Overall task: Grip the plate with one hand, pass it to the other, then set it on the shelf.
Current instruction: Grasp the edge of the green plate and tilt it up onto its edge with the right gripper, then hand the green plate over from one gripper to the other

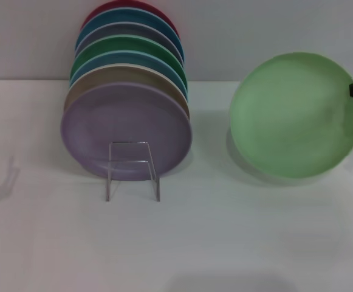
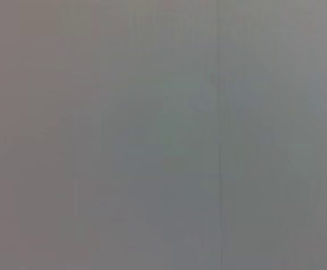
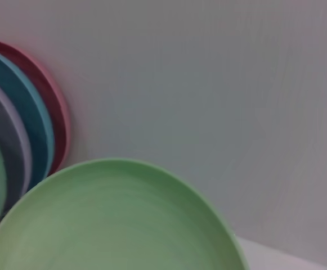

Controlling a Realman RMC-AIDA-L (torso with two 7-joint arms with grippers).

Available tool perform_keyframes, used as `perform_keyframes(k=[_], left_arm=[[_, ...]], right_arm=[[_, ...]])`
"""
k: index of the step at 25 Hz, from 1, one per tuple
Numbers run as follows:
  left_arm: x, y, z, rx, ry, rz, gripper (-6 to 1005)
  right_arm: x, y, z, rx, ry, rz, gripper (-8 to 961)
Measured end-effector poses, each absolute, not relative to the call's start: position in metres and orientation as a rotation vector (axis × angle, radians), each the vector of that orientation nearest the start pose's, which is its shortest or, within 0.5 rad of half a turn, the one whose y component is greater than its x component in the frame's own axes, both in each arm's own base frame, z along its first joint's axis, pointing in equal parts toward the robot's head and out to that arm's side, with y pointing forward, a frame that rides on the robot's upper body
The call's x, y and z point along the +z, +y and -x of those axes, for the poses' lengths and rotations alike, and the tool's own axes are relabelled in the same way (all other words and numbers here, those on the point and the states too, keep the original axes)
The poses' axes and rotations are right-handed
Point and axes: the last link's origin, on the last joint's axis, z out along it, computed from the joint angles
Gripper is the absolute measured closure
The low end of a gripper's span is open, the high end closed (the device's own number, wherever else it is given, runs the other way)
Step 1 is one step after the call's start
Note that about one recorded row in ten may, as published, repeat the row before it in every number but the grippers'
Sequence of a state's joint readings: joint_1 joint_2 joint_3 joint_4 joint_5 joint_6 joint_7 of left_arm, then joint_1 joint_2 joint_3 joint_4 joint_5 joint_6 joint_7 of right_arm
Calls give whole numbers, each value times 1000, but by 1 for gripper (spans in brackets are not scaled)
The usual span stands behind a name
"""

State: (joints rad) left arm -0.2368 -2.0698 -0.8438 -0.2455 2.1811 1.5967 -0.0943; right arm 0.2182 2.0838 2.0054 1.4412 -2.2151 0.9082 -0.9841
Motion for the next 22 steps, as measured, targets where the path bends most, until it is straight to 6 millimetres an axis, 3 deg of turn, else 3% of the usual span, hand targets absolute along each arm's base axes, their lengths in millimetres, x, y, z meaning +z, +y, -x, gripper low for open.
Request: perform_keyframes(k=[10, 22], left_arm=[[32, 263, 330, -893, -334, 1287, 153], [29, 263, 328, -902, -343, 1299, 152]], right_arm=[[91, 358, -244, 215, 484, 1874, 937], [50, 348, -239, 256, 318, 1599, 937]])
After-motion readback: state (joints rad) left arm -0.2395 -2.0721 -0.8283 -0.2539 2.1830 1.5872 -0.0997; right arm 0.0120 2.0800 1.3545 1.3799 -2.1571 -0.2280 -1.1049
